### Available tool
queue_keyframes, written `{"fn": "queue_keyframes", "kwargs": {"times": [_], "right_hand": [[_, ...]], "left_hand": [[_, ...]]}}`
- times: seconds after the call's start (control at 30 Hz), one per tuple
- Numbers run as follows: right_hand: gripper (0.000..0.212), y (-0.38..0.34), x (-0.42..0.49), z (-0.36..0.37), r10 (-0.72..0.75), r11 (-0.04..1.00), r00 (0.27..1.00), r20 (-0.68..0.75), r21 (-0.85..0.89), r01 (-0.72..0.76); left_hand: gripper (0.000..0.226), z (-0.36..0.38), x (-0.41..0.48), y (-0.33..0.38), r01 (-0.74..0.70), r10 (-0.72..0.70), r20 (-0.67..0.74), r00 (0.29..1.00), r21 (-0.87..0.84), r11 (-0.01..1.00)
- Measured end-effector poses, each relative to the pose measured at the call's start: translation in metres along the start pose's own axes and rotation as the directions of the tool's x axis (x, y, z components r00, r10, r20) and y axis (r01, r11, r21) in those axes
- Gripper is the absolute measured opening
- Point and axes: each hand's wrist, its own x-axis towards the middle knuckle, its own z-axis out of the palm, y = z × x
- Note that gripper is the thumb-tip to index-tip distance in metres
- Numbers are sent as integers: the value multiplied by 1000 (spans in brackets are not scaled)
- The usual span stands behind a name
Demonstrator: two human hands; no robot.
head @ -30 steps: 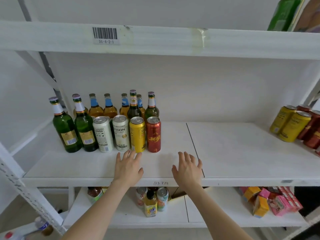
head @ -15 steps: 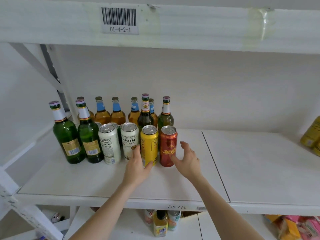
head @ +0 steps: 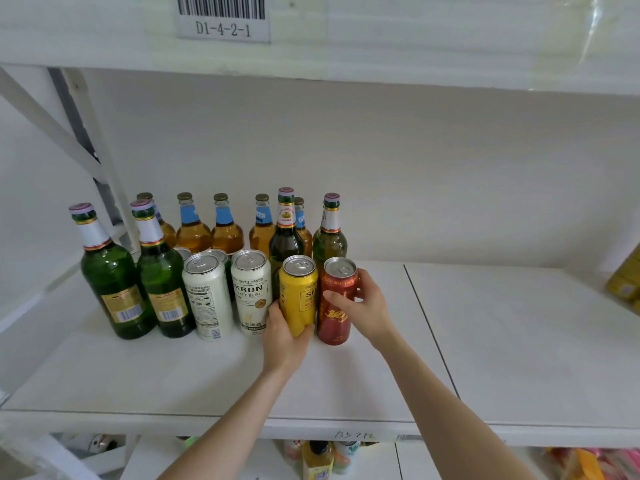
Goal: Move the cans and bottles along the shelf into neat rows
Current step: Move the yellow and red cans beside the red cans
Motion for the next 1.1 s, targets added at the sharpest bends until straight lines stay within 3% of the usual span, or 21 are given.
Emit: {"fn": "queue_keyframes", "kwargs": {"times": [0.17, 0.4, 0.67, 1.1], "right_hand": [[59, 3, 0, -12, 17, 992, 1000, -15, 125, -15], [57, 6, -6, -23, 55, 978, 998, 28, 200, -60], [58, -1, -23, -26, 71, 975, 997, 26, 209, -75], [46, -15, -67, -28, 130, 969, 991, -27, 217, -122]], "left_hand": [[92, 7, 5, 0, 57, -58, 11, 998, 31, 998], [78, 4, 10, -1, 101, -94, 87, 992, -80, 992], [81, -4, -15, 1, 75, -65, 118, 991, -78, 994], [67, -31, -63, 8, 107, -105, 133, 986, -6, 994]]}}
